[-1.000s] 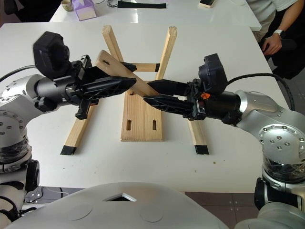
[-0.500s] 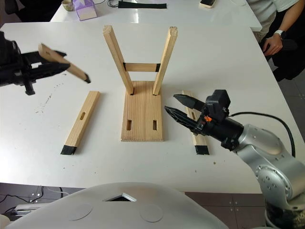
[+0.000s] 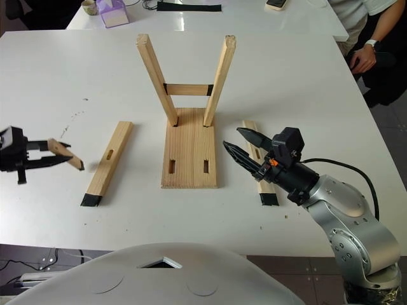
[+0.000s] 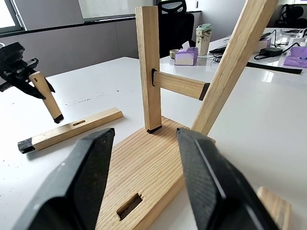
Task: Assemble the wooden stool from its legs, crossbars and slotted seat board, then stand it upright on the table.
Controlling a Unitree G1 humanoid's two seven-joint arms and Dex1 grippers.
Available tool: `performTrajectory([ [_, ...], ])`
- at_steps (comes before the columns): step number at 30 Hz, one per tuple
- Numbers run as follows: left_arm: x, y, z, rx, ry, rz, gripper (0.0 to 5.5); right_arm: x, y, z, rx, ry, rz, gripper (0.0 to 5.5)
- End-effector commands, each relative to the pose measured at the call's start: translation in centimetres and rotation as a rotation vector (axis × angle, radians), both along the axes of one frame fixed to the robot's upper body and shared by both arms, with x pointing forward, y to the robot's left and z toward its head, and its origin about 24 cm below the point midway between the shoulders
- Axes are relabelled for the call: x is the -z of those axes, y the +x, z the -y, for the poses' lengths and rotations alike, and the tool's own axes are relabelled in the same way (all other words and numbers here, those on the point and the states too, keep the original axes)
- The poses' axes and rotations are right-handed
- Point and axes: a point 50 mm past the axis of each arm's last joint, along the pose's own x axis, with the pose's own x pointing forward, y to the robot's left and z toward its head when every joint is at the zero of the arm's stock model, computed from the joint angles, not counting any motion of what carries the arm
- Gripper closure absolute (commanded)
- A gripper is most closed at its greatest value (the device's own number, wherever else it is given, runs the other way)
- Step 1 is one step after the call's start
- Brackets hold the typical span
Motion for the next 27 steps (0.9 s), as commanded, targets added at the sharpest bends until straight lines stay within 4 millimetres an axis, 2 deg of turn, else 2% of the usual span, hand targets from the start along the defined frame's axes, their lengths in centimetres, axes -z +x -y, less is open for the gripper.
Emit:
performTrajectory([
  [1, 0.6, -1.5, 0.3, 0.042, 0.010, -0.072, 4.19, -0.5, 0.2, 0.2, 0.004, -0.007, 0.026, 3.11],
  [5, 0.9, -2.3, 1.9, 0.053, -0.076, -0.102, 4.19, -0.4, 0.5, 0.1, -0.004, -0.016, 0.028, 3.11],
  [12, 0.6, -1.9, 4.1, 0.084, -0.139, -0.106, 4.19, 0.0, 1.1, 0.3, 0.036, -0.040, 0.032, 3.11],
  [16, -1.0, -0.7, 5.3, 0.072, -0.241, -0.079, 4.19, 0.5, 1.1, 0.5, 0.054, -0.068, 0.027, 3.11],
  [22, -2.2, 1.4, 4.6, 0.026, -0.218, 0.022, 4.19, 1.2, 1.0, 0.6, 0.065, -0.111, 0.019, 3.11],
  [27, -2.0, 3.3, 5.1, -0.020, -0.202, 0.131, 4.19, 1.4, 1.2, 0.5, 0.054, -0.132, 0.021, 3.11],
])
